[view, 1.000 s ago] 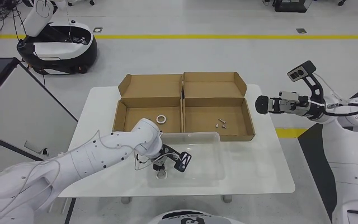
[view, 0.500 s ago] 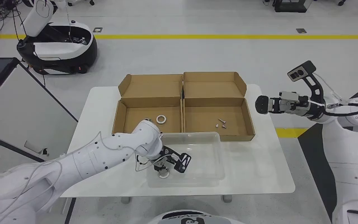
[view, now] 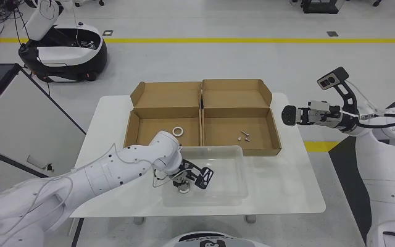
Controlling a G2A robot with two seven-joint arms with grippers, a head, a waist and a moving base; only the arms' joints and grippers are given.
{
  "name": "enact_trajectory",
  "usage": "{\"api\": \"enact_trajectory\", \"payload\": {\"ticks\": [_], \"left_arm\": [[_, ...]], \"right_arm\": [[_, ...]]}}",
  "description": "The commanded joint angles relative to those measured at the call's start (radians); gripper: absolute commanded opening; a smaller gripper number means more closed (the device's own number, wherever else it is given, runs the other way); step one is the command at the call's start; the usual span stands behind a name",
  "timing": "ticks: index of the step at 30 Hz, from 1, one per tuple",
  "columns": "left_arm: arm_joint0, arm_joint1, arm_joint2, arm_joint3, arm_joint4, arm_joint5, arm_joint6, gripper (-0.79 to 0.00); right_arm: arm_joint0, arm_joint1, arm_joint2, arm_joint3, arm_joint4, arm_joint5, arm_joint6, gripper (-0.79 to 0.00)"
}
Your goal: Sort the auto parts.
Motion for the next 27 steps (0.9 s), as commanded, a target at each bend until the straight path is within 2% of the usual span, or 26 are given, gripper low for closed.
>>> {"api": "enact_trajectory", "payload": {"ticks": [1,9,16,17,18,19,27], "left_arm": [[-0.004,0.003,0.000,0.000,-0.002,0.000,0.000,-0.514],[-0.004,0.018,0.000,-0.020,-0.006,0.000,0.000,-0.511],[0.012,0.015,0.000,-0.011,0.004,0.000,0.000,-0.539],[0.012,0.013,0.000,-0.008,0.007,0.000,0.000,-0.554],[0.013,0.012,0.000,-0.006,0.008,0.000,0.000,-0.610],[0.014,0.010,0.000,-0.003,0.011,0.000,0.000,-0.785],[-0.006,0.002,0.000,0.015,-0.017,0.000,0.000,-0.785]], "right_arm": [[0.000,0.000,0.000,0.000,0.000,0.000,0.000,0.000],[0.000,0.000,0.000,0.000,0.000,0.000,0.000,0.000],[0.000,0.000,0.000,0.000,0.000,0.000,0.000,0.000],[0.000,0.000,0.000,0.000,0.000,0.000,0.000,0.000],[0.000,0.000,0.000,0.000,0.000,0.000,0.000,0.000],[0.000,0.000,0.000,0.000,0.000,0.000,0.000,0.000],[0.000,0.000,0.000,0.000,0.000,0.000,0.000,0.000]]}}
